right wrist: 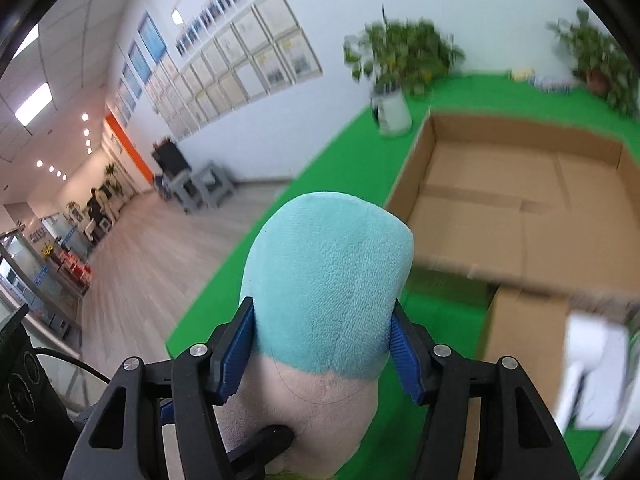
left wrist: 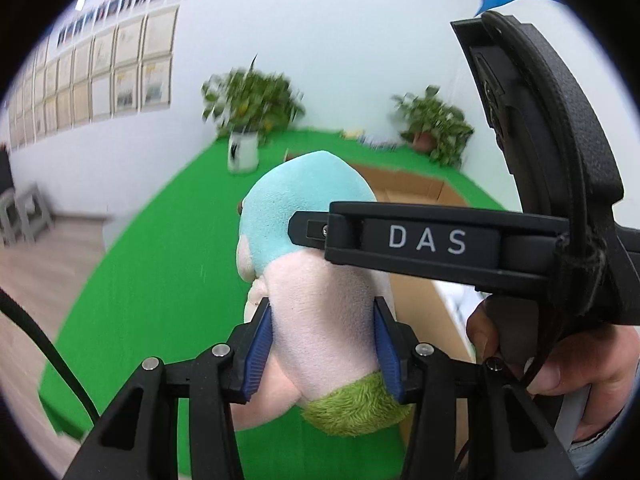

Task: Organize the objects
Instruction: 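Lift the plush toy with the left gripper while the right gripper also clamps it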

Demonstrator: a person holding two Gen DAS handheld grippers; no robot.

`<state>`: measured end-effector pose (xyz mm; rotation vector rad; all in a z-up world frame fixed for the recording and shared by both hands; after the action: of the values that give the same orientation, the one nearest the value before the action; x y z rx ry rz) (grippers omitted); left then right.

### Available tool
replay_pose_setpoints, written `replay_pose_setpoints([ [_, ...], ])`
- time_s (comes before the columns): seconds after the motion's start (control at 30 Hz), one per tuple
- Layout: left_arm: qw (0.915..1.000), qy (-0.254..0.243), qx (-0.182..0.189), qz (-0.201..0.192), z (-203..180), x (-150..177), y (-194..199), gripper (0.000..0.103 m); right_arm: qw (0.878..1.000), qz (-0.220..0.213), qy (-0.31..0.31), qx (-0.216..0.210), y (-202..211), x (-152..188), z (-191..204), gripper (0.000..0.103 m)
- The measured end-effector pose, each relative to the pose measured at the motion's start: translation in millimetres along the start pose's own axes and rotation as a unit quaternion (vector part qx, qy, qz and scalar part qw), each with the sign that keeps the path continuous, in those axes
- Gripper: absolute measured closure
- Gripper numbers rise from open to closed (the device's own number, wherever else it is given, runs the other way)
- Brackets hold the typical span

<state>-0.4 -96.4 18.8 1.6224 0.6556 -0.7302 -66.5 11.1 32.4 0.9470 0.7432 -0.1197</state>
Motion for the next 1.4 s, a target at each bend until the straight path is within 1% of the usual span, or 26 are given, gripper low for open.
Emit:
replay_pose_setpoints([
  [0.1,0.999,-0.026,0.002,-0.035,-15.1,-29.8,5.2,0.056,0.999,-0.042,0.009,0.01,33.0,-27.0,-1.9,0.044],
  [0.17,0.998,-0.037,0.004,-0.051,-24.0,-47.8,4.7,0.056,0.998,-0.064,0.014,0.016,50.4,-42.5,-5.2,0.044],
  [0.2,0.9974,-0.041,0.005,-0.058,-28.5,-58.2,3.6,0.056,0.997,-0.076,0.015,0.019,61.7,-57.8,-8.8,0.044],
  [0.27,0.9962,-0.051,0.008,-0.07,-37.2,-79.8,-2.5,0.057,0.996,-0.089,0.017,0.021,78.5,-75.1,-14.4,0.044],
  [0.3,0.9958,-0.054,0.01,-0.074,-41.0,-88.2,-4.3,0.057,0.995,-0.097,0.017,0.022,86.7,-89.4,-21.2,0.044],
  [0.37,0.9954,-0.058,0.011,-0.076,-44.6,-110.0,-18.2,0.057,0.994,-0.105,0.018,0.023,97.4,-107.9,-28.1,0.044],
  [0.43,0.9954,-0.064,0.002,-0.071,-49.0,-128.8,-32.7,0.056,0.994,-0.106,0.018,0.017,98.7,-132.2,-42.0,0.044],
  [0.53,0.9953,-0.08,-0.013,-0.053,-51.5,-145.4,-60.3,0.057,0.996,-0.089,-0.001,0.0,95.7,-164.4,-70.7,0.044],
  [0.57,0.9947,-0.088,-0.025,-0.047,-54.9,-145.4,-66.9,0.057,0.997,-0.083,-0.008,-0.003,88.8,-177.4,-80.0,0.044],
  [0.63,0.9916,-0.11,-0.056,-0.037,-59.6,-141.4,-82.5,0.057,0.997,-0.07,-0.029,-0.015,68.7,-192.4,-105.5,0.045],
  [0.7,0.992,-0.108,-0.062,-0.02,-60.0,-138.3,-96.8,0.057,0.997,-0.062,-0.044,-0.026,47.5,-200.3,-128.1,0.045],
  [0.77,0.9924,-0.104,-0.064,-0.005,-64.1,-127.2,-98.1,0.057,0.996,-0.048,-0.061,-0.042,25.4,-198.8,-152.0,0.045],
  [0.8,0.9921,-0.105,-0.069,0.003,-63.7,-122.1,-106.6,0.057,0.996,-0.043,-0.064,-0.045,5.3,-191.5,-160.0,0.045],
  [0.87,0.9908,-0.109,-0.078,0.016,-64.2,-114.3,-117.2,0.057,0.995,-0.027,-0.074,-0.06,-20.3,-187.2,-177.9,0.045],
  [0.97,0.9885,-0.114,-0.092,0.039,-58.3,-107.5,-137.6,0.057,0.994,-0.009,-0.081,-0.076,-59.2,-171.4,-192.6,0.045],
  [1.1,0.9802,-0.132,-0.13,0.07,-58.6,-97.0,-165.7,0.057,0.987,0.025,-0.11,-0.117,-114.0,-159.8,-220.6,0.045],
  [1.17,0.9755,-0.139,-0.145,0.088,-56.6,-94.8,-180.5,0.057,0.984,0.04,-0.12,-0.127,-139.1,-151.4,-231.8,0.044],
  [1.2,0.9726,-0.143,-0.154,0.1,-56.9,-89.0,-189.0,0.057,0.981,0.055,-0.132,-0.132,-156.5,-146.3,-240.7,0.043],
  [1.23,0.9712,-0.145,-0.156,0.107,-55.3,-88.1,-195.4,0.059,0.979,0.064,-0.141,-0.131,-165.8,-144.4,-245.6,0.043],
  [1.27,0.9702,-0.147,-0.154,0.116,-54.7,-85.6,-201.5,0.068,0.979,0.072,-0.146,-0.123,-176.9,-142.7,-250.1,0.043],
  [1.3,0.9678,-0.152,-0.153,0.13,-57.0,-79.4,-207.1,0.068,0.981,0.083,-0.143,-0.104,-186.8,-138.0,-254.1,0.043],
  [1.33,0.967,-0.152,-0.153,0.136,-56.4,-78.3,-211.0,0.068,0.982,0.09,-0.136,-0.091,-191.9,-136.6,-253.4,0.043],
  [1.4,0.9645,-0.162,-0.159,0.136,-60.8,-73.9,-211.9,0.068,0.982,0.107,-0.134,-0.081,-201.2,-132.4,-257.4,0.043],
])
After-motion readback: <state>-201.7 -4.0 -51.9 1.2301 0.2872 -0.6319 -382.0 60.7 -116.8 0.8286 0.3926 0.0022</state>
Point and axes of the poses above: each gripper's, at about its wrist camera, not at the fingertips, and y roughly against the way its jaws point, z to its left, x to its underside, the point moved 2 cm from there along -y, roughly the way its jaws point, and after that the axes turned 6 degrees about z, right-handed, at the moved point
